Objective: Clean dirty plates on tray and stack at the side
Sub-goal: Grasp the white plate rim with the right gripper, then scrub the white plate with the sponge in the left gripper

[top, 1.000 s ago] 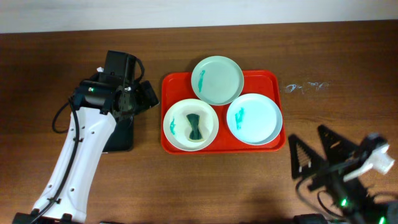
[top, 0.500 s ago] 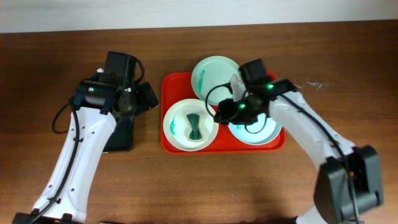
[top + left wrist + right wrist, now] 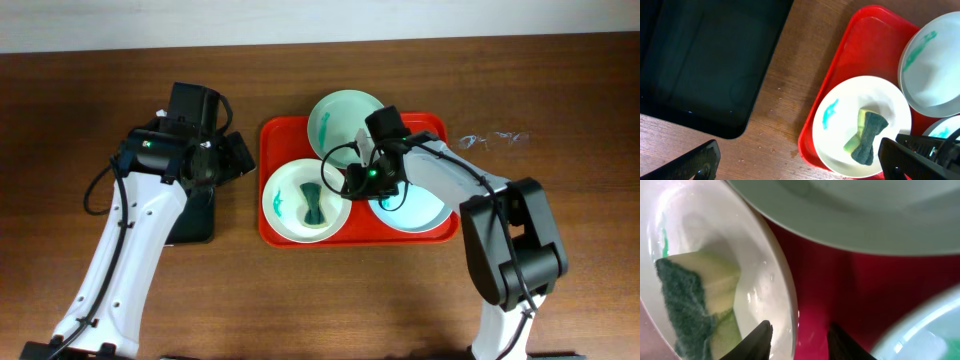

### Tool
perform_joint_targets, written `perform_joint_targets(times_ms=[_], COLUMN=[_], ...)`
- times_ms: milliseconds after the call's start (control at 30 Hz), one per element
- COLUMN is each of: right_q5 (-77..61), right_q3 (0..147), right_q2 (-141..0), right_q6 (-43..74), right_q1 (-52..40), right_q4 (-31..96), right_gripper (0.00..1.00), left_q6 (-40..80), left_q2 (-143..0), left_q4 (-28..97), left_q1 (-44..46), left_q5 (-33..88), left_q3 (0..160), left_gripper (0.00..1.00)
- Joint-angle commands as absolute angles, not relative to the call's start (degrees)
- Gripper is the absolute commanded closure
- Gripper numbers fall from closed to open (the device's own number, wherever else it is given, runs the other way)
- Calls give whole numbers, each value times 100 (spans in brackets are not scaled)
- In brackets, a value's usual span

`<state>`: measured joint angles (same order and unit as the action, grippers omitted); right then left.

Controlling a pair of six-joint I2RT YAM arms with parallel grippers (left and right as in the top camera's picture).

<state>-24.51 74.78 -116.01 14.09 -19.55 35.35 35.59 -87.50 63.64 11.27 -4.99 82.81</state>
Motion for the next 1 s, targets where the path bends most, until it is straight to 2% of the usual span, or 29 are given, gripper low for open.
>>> perform_joint_targets(times_ms=[0,33,100,133,200,267,367,433,567,700,800,967], right_q5=[-2379,-2421,-2508,-2515,-2604,-2735,-2862,-2965,-3002,-2917,-2547,-1986], right_q3=[7489,7489,7489,7491,7491,7491,7491,7491,7491,7507,7791,8206], right_q2=[-11878,-11880,-11880,-11880,-11880,-11880,-11880,-11880,-11880,-11874,-11865,-11865], right_q6=[1332,1350,1374,1398,1398,1396,1396,1398,1400,1398,1398,1612], right_q1=[-1966,-1966,-1964,-1964,-1964,-1966,-1966,-1966,-1966,-1964,-1977,-2189], right_q4=[3514,3527,3533,3557,3597,3597,3601,3597,3594,3621,4042,4563], right_gripper=[62,64,77,84,87,88,96,96,96,96,96,96], left_q6=[3511,3511,3507,3487,3148,2703,2744,2781,3177,3275,3275,3277], left_q2=[-8744,-8744,-8744,-8753,-8753,-8753,-8844,-9043,-9883,-10663,-10768,-10770], left_q4=[6386,6414,6434,6420,6250,5828,5092,4547,3817,3428,3365,3129], left_q1=[1125,1125,1125,1151,1258,1472,1826,2040,2462,2657,2663,2663], left_q5=[-576,-526,-250,-130,152,661,974,976,1074,1291,1288,1286], left_q3=[8285,8285,8228,8145,7924,7557,6991,6722,6617,6619,6619,6619], left_gripper=[3,10,30,47,56,51,51,48,55,52,52,61])
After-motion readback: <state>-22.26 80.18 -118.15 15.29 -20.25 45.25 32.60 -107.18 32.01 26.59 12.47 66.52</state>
